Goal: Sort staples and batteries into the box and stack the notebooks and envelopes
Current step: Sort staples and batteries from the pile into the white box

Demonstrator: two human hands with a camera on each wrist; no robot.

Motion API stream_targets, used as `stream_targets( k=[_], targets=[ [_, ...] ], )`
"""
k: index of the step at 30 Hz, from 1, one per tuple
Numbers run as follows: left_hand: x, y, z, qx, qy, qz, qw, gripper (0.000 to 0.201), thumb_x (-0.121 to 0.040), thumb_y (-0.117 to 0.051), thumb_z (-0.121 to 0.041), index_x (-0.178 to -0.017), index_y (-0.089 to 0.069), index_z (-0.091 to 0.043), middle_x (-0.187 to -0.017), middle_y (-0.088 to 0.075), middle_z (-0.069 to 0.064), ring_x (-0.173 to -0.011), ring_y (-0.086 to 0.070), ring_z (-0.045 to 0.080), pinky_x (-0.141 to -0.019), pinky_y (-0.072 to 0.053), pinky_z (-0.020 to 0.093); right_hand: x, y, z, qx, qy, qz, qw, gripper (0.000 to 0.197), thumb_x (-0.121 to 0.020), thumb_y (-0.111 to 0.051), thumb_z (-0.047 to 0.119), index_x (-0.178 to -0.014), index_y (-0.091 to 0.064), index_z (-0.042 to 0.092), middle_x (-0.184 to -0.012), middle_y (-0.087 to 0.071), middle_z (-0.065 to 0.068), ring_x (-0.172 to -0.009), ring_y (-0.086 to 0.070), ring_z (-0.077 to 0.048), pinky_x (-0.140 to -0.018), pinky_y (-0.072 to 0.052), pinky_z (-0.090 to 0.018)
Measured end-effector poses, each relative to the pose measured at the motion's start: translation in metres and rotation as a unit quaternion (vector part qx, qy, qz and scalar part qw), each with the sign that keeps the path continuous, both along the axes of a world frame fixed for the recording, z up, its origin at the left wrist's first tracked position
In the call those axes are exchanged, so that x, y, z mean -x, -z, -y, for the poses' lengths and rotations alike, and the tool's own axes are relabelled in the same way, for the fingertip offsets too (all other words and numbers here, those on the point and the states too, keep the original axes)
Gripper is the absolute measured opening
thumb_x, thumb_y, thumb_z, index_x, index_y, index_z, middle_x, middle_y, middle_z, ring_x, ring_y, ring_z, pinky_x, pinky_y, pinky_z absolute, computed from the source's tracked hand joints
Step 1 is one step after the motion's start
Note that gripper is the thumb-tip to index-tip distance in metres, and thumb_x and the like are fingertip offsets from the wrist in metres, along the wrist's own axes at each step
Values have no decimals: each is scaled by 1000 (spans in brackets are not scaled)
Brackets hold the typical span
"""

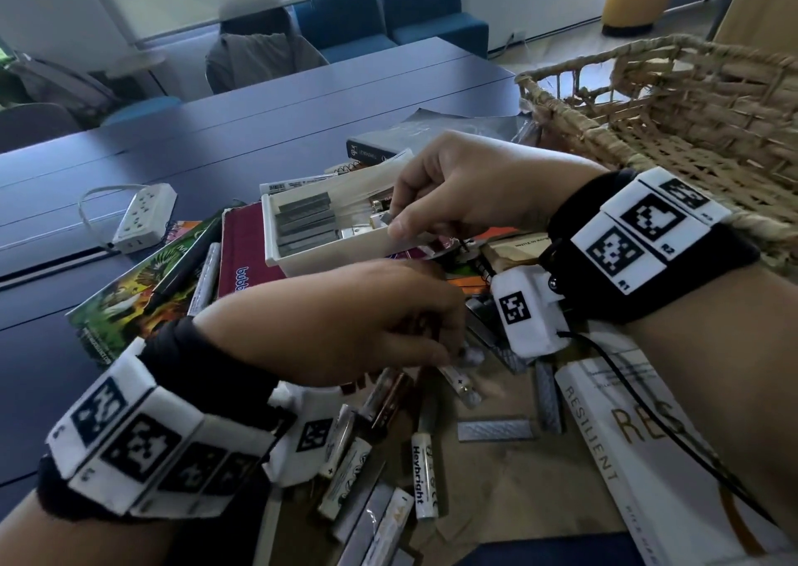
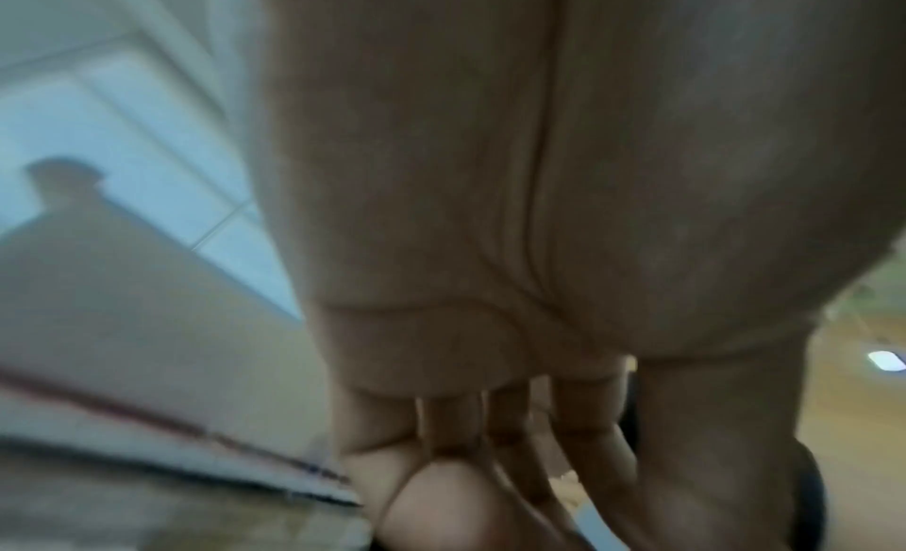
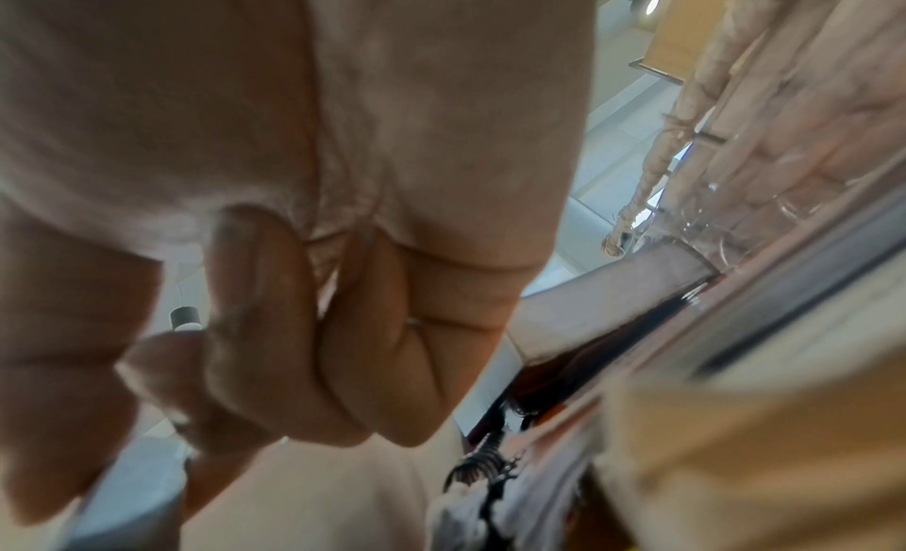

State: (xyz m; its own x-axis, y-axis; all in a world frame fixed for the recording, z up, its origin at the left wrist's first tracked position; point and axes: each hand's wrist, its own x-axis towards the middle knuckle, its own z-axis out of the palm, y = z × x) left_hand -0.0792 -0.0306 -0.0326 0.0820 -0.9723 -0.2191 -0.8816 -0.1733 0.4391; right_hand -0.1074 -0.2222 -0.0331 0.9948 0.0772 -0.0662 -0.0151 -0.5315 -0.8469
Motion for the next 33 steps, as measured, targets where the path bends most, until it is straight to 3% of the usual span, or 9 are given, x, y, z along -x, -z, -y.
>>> stream_targets(
  k=[3,5,7,10,13,18,22,27,33],
  targets=[
    [-3,-5,-1,56,-45,-111,991,5,-100,-65,-23,-95,-65,-24,-92,-62,-6,-85,-59,13,-76,-50,29,-1,2,1,-5,2,7,1000,20,-87,-78,14,-95,-73,-4,-65,-59,-10,-52,-47,-13,-46,-37,-20],
    [-6,-7,-4,98,-73,-189,974,3,-101,-63,-17,-100,-65,-15,-94,-64,10,-82,-57,33,-73,-49,47,-1,3,1,-7,-2,13,1000,19,-88,-75,11,-96,-73,-5,-71,-62,-14,-56,-51,-15,-51,-40,-22],
    [-10,-9,-9,140,-69,-246,957,6,-100,-62,-10,-101,-63,-4,-93,-63,19,-81,-56,33,-73,-47,44,-1,3,2,-13,-7,12,1000,20,-88,-74,10,-97,-71,-8,-76,-62,-18,-60,-51,-20,-54,-40,-26],
    [-15,-12,-13,211,-62,-309,925,12,-96,-58,-4,-100,-58,7,-95,-65,26,-94,-63,26,-87,-50,34,0,3,1,-27,-22,2,999,18,-83,-76,9,-88,-70,-7,-70,-58,-18,-58,-45,-22,-51,-33,-26],
    [-25,-12,-14,308,-66,-366,876,13,-97,-62,-16,-101,-58,-5,-99,-69,15,-96,-63,26,-84,-48,34,-1,2,1,-36,-21,-4,999,13,-84,-79,12,-81,-72,2,-63,-55,-12,-55,-42,-21,-49,-30,-25],
    [-50,1,-14,421,-215,-291,832,2,-98,-56,-15,-98,-58,-15,-95,-70,5,-94,-65,28,-85,-50,43,0,1,1,-16,-12,-6,1000,20,-85,-81,18,-92,-74,1,-73,-61,-18,-60,-48,-23,-47,-38,-19],
    [-57,10,-12,482,-298,-258,783,3,-97,-58,-16,-97,-61,-17,-91,-72,4,-87,-69,28,-90,-51,53,0,0,1,-5,-4,1,1000,19,-84,-83,20,-89,-75,3,-70,-62,-12,-57,-49,-17,-46,-38,-17],
    [-64,11,-13,498,-330,-125,792,4,-102,-59,-11,-103,-59,-7,-94,-70,13,-80,-73,26,-77,-59,35,-1,-2,1,6,-11,10,1000,17,-84,-83,21,-88,-77,5,-67,-65,-6,-53,-52,-10,-47,-40,-16],
    [-74,18,-19,506,-405,-271,712,9,-104,-55,-8,-112,-58,-9,-91,-72,9,-78,-71,16,-70,-56,21,-1,-1,3,-19,-22,13,999,17,-86,-83,20,-87,-76,5,-66,-66,-8,-52,-49,-13,-47,-38,-19]
  ],
)
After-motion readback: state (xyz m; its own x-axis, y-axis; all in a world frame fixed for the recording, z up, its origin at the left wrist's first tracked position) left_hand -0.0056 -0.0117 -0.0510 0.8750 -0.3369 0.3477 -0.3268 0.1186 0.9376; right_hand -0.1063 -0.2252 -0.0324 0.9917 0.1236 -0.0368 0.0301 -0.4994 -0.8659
